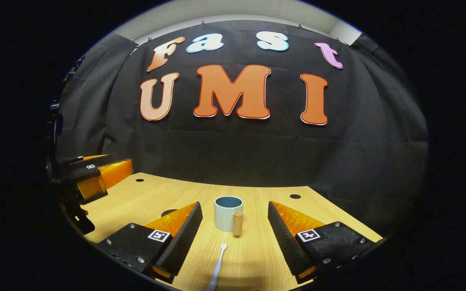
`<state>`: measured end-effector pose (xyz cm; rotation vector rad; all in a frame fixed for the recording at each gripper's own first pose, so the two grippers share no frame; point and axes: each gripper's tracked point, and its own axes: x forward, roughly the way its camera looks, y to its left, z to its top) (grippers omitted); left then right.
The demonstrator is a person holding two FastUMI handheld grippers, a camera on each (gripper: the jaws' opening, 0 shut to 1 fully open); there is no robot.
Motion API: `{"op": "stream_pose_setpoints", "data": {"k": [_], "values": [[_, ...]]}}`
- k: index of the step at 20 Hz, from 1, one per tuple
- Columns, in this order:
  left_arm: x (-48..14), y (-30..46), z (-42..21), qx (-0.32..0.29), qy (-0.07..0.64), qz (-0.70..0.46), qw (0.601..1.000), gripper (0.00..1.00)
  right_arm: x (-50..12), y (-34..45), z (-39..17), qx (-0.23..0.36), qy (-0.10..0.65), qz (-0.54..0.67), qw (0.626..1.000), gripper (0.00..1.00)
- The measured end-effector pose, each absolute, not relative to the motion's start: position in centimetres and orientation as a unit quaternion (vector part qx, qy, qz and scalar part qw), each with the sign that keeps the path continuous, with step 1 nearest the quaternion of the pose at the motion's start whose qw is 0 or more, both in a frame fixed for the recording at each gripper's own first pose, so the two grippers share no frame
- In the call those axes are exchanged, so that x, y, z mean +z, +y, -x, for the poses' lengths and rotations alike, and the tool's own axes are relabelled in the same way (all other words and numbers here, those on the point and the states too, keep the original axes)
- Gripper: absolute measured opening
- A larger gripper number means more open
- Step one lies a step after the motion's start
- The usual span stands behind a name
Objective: Put the toothbrush and toothpaste on the desktop into the cup, then pick up the cup and place it on the coaster on the desktop.
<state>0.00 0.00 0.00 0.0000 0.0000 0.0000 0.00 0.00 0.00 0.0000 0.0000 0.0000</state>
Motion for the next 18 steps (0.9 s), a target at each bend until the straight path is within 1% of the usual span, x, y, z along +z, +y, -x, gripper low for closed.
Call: {"op": "stream_pose_setpoints", "data": {"k": [13,14,18], "values": [[-0.44,0.49,0.11,0.007,0.008,0.006,1.0,0.98,-0.16,0.27,0.03,0.002,0.001,0.001,1.0,0.98],[-0.45,0.5,0.11,0.006,0.008,0.006,1.0,0.98,-0.08,0.28,0.01,0.002,0.001,0.002,1.0,0.99],[-0.53,0.25,0.09,0.001,0.011,0.008,1.0,0.98,-0.24,0.42,-0.02,0.006,0.004,0.004,1.0,0.98]]}}
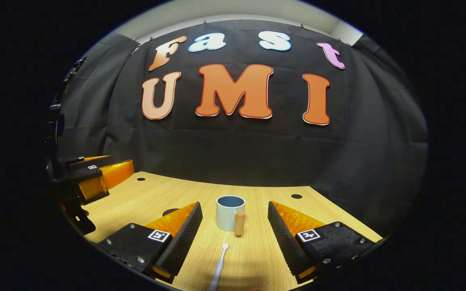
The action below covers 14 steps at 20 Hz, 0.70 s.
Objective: Put the toothbrush and toothpaste on the desktop into the cup, then pick up the cup and place it on the coaster on the desktop.
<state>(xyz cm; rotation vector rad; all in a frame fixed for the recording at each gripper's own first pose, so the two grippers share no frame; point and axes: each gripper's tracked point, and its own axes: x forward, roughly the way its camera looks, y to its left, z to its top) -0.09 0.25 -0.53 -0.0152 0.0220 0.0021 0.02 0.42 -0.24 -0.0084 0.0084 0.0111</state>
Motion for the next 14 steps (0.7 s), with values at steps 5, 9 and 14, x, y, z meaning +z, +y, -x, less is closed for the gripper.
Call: {"op": "stream_pose_setpoints", "data": {"k": [5,9,14], "values": [[-2.1,-0.7,0.1,-0.015,0.04,0.01,0.999,0.98,-1.1,0.7,0.0,0.011,0.022,0.001,1.0,0.98],[-4.4,-1.6,-0.1,-0.03,0.088,0.007,0.996,0.98,-2.6,0.8,-0.2,0.014,0.054,0.006,0.998,0.98],[-8.1,-2.1,0.0,-0.036,0.157,0.0,0.987,0.98,-5.0,0.3,-0.4,0.009,0.106,-0.003,0.994,0.96]]}}
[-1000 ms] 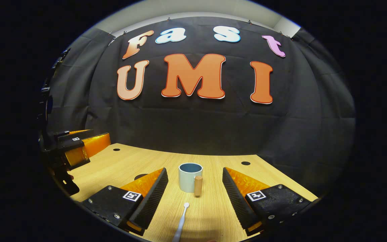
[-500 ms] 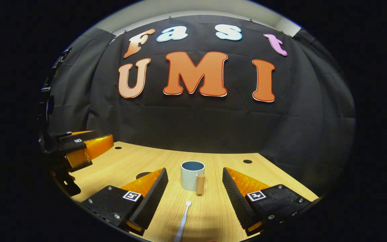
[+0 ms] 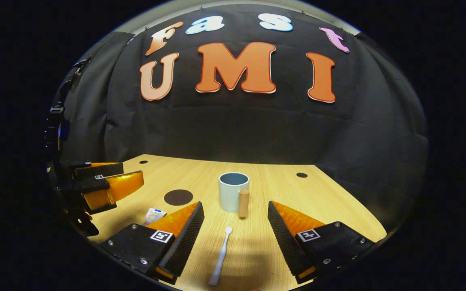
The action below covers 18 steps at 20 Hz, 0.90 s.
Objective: Put the toothbrush and toothpaste on the desktop into the cup, then pick up the cup and place it on the coaster on the desktop.
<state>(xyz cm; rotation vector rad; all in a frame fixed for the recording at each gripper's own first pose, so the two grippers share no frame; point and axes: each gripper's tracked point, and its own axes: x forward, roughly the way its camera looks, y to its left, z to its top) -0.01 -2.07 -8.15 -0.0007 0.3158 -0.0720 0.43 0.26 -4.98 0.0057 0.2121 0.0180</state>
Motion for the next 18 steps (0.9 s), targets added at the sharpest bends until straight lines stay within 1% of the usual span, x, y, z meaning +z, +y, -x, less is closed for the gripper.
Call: {"op": "stream_pose_setpoints", "data": {"k": [3,4,5,8,9,12,13,14,15,16,17,18], "values": [[-10.7,-2.1,0.4,-0.035,0.2,-0.017,0.979,0.98,-6.4,0.4,-0.5,0.01,0.131,-0.004,0.991,0.95],[-11.6,-2.3,0.5,-0.035,0.213,-0.02,0.976,0.99,-7.1,0.6,-0.5,0.013,0.143,-0.006,0.99,0.99],[-12.4,-2.5,0.6,-0.036,0.226,-0.021,0.973,0.99,-7.8,0.7,-0.5,0.016,0.155,-0.006,0.988,0.94],[-14.7,-2.7,1.0,-0.04,0.268,-0.016,0.963,0.98,-9.9,1.2,-0.6,0.019,0.188,-0.007,0.982,0.93],[-15.4,-2.7,1.2,-0.04,0.279,-0.014,0.959,0.98,-10.2,1.2,-0.7,0.019,0.196,-0.008,0.98,0.89],[-16.9,-3.1,1.4,-0.047,0.311,0.0,0.949,0.98,-11.9,1.6,-0.6,0.024,0.219,0.003,0.976,0.83],[-17.6,-3.4,1.6,-0.052,0.32,0.007,0.946,0.98,-12.2,1.8,-0.5,0.025,0.226,0.007,0.974,0.77],[-18.2,-3.4,1.7,-0.054,0.329,0.011,0.943,0.99,-12.5,1.9,-0.7,0.025,0.231,0.009,0.973,0.81],[-18.8,-3.4,1.9,-0.054,0.337,0.016,0.94,0.99,-13.0,2.2,-0.7,0.027,0.238,0.01,0.971,0.81],[-19.2,-3.4,2.0,-0.054,0.344,0.017,0.937,0.92,-13.5,2.2,-0.8,0.026,0.246,0.012,0.969,0.81],[-19.6,-3.3,1.8,-0.054,0.349,0.017,0.935,0.85,-14.0,2.2,-0.9,0.023,0.253,0.015,0.967,0.76],[-19.7,-3.4,1.8,-0.057,0.355,0.017,0.933,0.85,-14.5,2.2,-0.9,0.021,0.262,0.017,0.965,0.81]]}}
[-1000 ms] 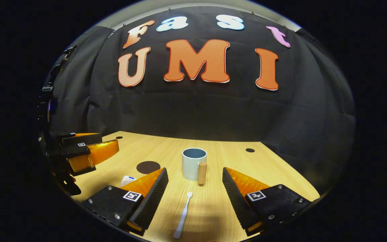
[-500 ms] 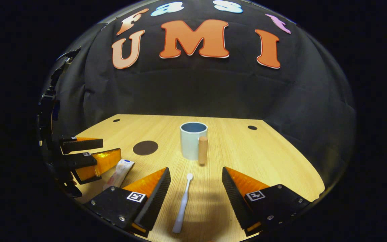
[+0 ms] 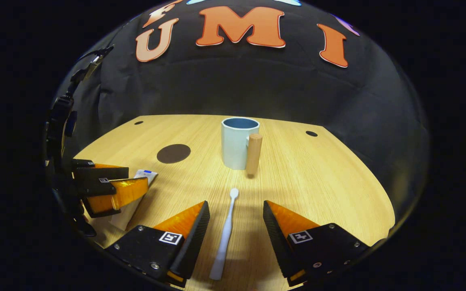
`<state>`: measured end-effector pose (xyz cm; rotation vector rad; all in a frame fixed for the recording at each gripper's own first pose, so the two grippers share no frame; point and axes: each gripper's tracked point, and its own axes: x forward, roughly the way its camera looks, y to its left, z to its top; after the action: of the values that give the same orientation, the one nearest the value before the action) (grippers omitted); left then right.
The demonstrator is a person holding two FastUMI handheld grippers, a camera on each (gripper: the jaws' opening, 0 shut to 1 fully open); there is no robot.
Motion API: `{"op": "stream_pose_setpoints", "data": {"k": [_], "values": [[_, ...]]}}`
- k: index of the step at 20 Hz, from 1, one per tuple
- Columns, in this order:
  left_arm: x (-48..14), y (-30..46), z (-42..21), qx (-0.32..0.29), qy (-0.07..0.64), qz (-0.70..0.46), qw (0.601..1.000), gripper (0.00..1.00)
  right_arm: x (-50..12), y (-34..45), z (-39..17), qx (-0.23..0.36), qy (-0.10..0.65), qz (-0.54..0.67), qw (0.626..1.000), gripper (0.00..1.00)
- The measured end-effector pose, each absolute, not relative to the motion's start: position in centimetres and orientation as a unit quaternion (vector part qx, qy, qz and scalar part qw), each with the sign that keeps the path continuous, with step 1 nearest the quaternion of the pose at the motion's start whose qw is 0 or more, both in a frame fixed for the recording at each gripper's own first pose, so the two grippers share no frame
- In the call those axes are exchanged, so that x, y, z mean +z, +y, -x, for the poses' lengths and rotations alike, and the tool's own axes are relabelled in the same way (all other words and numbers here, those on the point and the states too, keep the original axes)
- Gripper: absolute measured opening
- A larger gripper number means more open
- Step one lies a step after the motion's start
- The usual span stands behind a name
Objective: Put the toothbrush and toothpaste on the desktop into the cup, then pick up the cup and place it on the coaster on the desktop.
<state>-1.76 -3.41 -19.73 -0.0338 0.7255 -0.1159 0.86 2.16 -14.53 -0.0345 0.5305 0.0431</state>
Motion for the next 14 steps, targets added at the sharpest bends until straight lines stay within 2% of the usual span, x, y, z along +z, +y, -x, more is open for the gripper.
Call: {"op": "stream_pose_setpoints", "data": {"k": [1,3,6,8,9,10,12,14], "values": [[-20.0,-3.5,1.8,-0.06,0.359,0.017,0.931,0.87,-15.3,2.2,-0.9,0.022,0.271,0.017,0.962,0.81],[-20.8,-3.7,2.0,-0.065,0.374,0.022,0.925,0.85,-16.2,2.3,-0.9,0.024,0.288,0.014,0.957,0.81],[-21.3,-3.8,2.1,-0.061,0.387,0.017,0.92,0.87,-16.6,2.4,-1.0,0.025,0.3,0.023,0.953,0.81],[-21.4,-3.7,2.4,-0.059,0.393,0.006,0.917,0.77,-16.6,3.0,-1.0,0.032,0.309,0.032,0.95,0.81],[-21.5,-3.8,2.6,-0.057,0.397,0.003,0.916,0.78,-16.7,3.0,-0.8,0.04,0.316,0.037,0.947,0.81],[-21.5,-3.8,2.7,-0.056,0.402,-0.004,0.914,0.78,-16.5,3.1,-0.6,0.049,0.321,0.039,0.945,0.81],[-21.4,-3.7,3.2,-0.052,0.411,-0.013,0.91,0.76,-16.9,3.5,-1.0,0.055,0.326,0.035,0.943,0.73],[-21.4,-3.8,3.4,-0.048,0.419,-0.014,0.907,0.77,-16.9,3.6,-0.8,0.056,0.331,0.029,0.942,0.72]]}}
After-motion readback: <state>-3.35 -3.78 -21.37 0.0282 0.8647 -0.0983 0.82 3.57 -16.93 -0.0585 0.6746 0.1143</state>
